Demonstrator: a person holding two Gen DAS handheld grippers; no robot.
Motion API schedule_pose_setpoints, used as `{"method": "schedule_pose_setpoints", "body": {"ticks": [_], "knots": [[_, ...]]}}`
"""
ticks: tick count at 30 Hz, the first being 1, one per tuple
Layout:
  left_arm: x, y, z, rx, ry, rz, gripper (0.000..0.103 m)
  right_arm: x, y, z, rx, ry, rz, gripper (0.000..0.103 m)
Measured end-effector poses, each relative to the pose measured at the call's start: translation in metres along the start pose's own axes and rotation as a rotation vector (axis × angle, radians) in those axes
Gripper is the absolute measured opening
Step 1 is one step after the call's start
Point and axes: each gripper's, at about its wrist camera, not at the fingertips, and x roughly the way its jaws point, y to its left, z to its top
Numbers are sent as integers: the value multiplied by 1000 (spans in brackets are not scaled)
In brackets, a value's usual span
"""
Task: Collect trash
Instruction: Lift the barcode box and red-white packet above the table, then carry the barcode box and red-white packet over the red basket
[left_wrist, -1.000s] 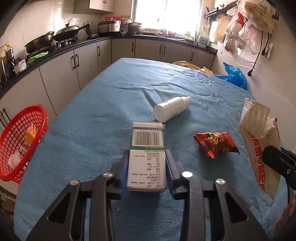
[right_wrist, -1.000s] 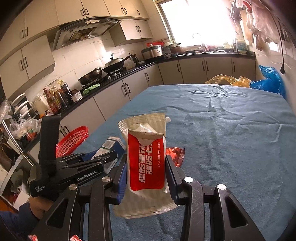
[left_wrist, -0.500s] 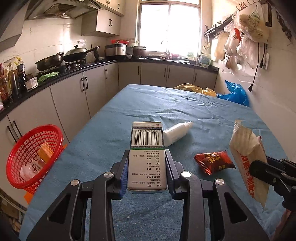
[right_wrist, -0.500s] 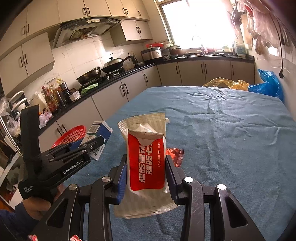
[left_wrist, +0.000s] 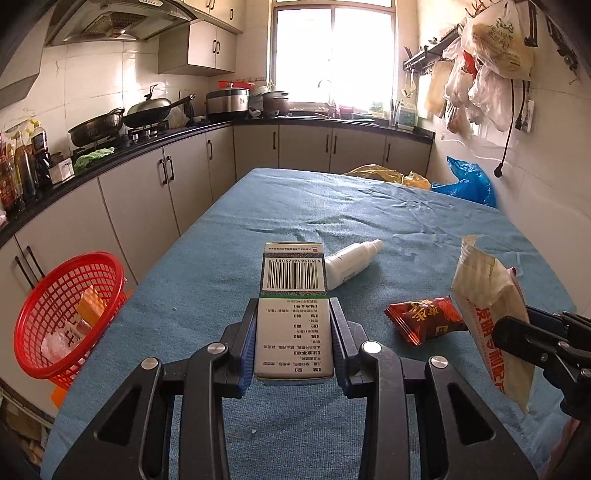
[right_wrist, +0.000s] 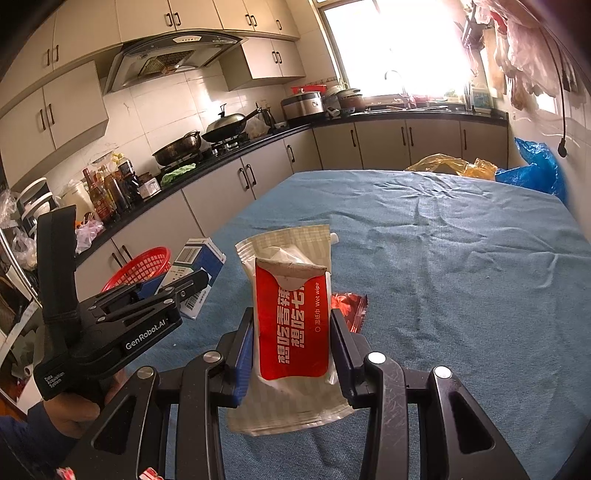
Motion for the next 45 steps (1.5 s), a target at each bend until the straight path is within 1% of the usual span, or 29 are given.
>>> {"method": "schedule_pose_setpoints", "body": {"ticks": [45], "knots": [[-5,0,2,20,-28,20,33,0,2,-1,-4,-1,-4,41]]}}
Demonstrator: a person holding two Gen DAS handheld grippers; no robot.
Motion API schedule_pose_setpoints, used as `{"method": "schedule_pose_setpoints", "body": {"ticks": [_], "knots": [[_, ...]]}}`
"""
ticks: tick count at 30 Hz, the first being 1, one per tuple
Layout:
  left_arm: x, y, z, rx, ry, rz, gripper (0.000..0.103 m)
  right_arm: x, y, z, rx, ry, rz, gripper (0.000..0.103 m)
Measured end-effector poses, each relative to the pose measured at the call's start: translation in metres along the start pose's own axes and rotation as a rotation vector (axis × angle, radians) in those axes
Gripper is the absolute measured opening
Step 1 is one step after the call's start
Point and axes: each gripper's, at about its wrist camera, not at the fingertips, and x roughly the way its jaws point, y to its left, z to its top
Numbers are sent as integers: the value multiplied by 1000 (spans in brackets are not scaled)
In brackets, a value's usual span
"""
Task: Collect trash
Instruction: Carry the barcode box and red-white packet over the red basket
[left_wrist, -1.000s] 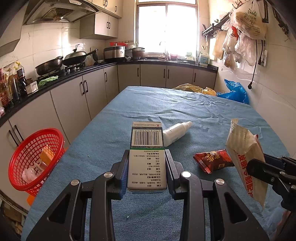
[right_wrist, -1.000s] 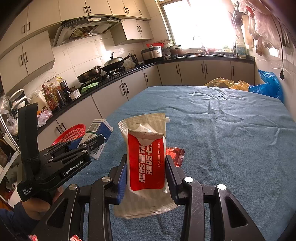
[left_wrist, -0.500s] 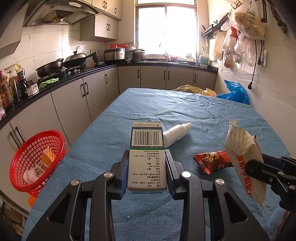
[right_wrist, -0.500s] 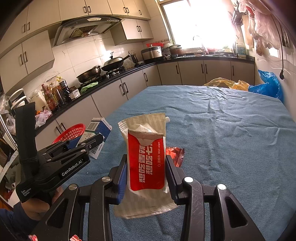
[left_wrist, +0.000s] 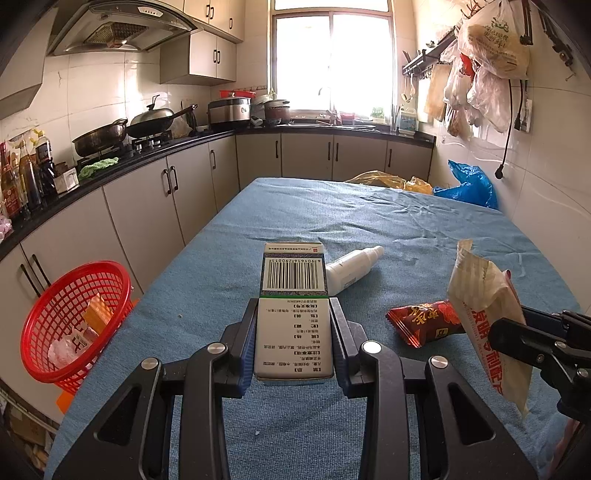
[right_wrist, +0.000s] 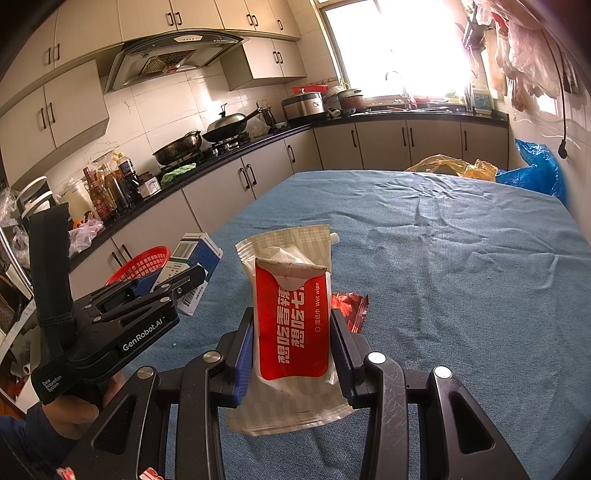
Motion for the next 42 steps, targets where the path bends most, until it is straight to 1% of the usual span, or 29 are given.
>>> {"method": "schedule_pose_setpoints", "body": {"ticks": [9,13,16,19,21,24,29,30,31,37,42], "knots": [[0,-1,0,0,1,1,33,1,-1,0,5,0,-7,41],[-1,4,3,-15,5,-4,33,3,-9,4,45,1,-9,41],[-6,10,7,-33,10,-22,33,-1,-13,6,95,5,13,41],[-18,21,9,-54,10,-55,33,-3,-6,6,119,10,40,41],[-24,28,10,-60,4,-52,33,-1,1,7,126,21,56,41],[-35,49,14,-93,-11,-49,33,4,20,13,118,35,82,41],[-55,99,20,-157,-44,15,33,14,56,29,70,46,113,41],[-58,114,21,-173,-46,33,33,18,66,34,60,54,132,41],[-60,121,20,-182,-46,43,33,21,74,37,53,60,145,41],[-69,196,14,-271,-40,146,33,51,132,52,2,105,228,41],[-76,244,6,-331,-40,206,33,78,175,63,-30,141,284,42]]}}
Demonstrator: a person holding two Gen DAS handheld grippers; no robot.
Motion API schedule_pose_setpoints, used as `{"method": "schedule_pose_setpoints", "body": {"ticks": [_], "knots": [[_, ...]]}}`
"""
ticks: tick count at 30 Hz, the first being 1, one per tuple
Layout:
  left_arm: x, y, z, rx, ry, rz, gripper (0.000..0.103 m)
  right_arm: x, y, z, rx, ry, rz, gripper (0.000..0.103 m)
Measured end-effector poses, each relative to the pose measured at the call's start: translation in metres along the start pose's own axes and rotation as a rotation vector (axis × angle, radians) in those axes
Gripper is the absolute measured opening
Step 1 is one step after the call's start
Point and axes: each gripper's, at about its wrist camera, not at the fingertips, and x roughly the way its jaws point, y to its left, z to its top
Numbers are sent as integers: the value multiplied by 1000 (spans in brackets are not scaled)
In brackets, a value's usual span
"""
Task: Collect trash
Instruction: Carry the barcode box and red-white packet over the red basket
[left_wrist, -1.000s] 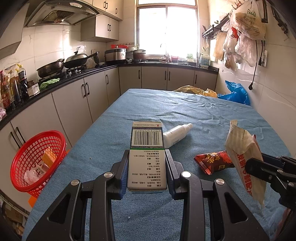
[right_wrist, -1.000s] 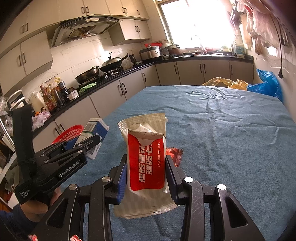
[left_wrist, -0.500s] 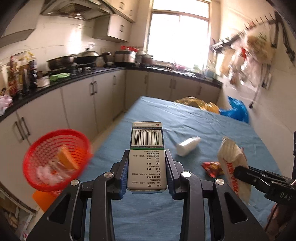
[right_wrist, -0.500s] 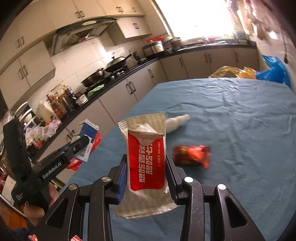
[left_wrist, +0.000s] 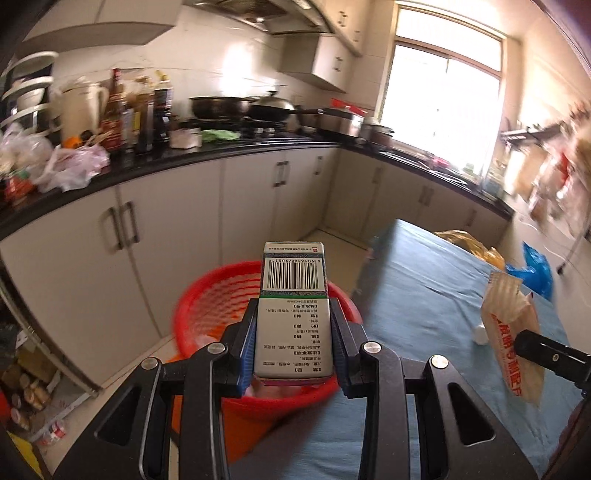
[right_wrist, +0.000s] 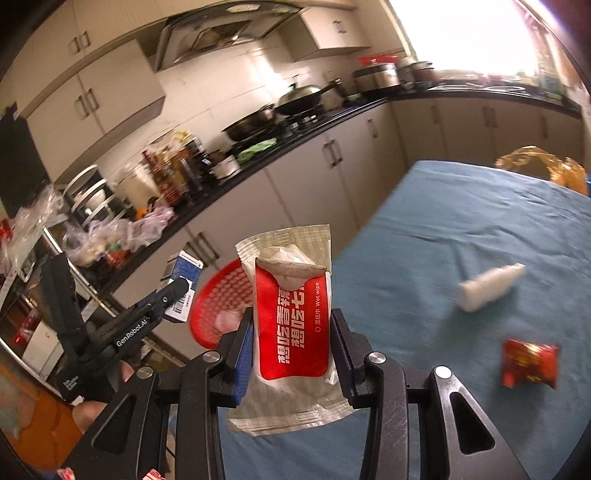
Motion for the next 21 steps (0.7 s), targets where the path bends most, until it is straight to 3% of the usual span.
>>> {"method": "schedule_pose_setpoints", "body": {"ticks": [7,21], "knots": [[13,36,4,-40,19,44,33,47,24,16,-15,56,40,42],[41,33,-3,-11,64,64,33,122,36,37,4,135,60,42]]}}
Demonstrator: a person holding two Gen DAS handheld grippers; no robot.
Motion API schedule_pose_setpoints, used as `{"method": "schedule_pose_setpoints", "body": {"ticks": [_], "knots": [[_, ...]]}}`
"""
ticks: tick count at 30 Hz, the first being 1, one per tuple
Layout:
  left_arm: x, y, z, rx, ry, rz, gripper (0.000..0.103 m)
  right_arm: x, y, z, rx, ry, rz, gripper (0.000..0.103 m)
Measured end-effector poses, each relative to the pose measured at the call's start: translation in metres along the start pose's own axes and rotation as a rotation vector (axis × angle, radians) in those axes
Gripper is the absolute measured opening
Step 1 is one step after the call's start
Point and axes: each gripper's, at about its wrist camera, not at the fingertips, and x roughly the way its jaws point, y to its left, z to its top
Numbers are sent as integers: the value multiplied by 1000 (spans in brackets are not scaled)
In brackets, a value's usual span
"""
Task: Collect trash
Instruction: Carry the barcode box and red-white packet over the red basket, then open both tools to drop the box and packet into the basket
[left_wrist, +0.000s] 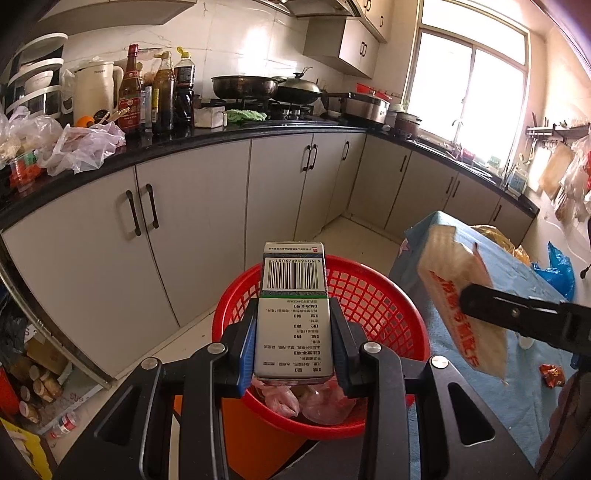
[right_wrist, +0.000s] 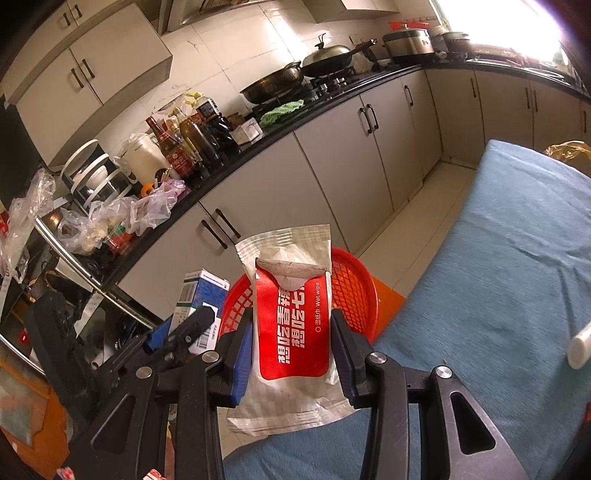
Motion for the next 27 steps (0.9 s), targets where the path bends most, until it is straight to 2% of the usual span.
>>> {"method": "schedule_pose_setpoints", "body": {"ticks": [27], "knots": [[33,-4,-1,32,73,29,33,35,-7,13,39,40,-9,43]]}}
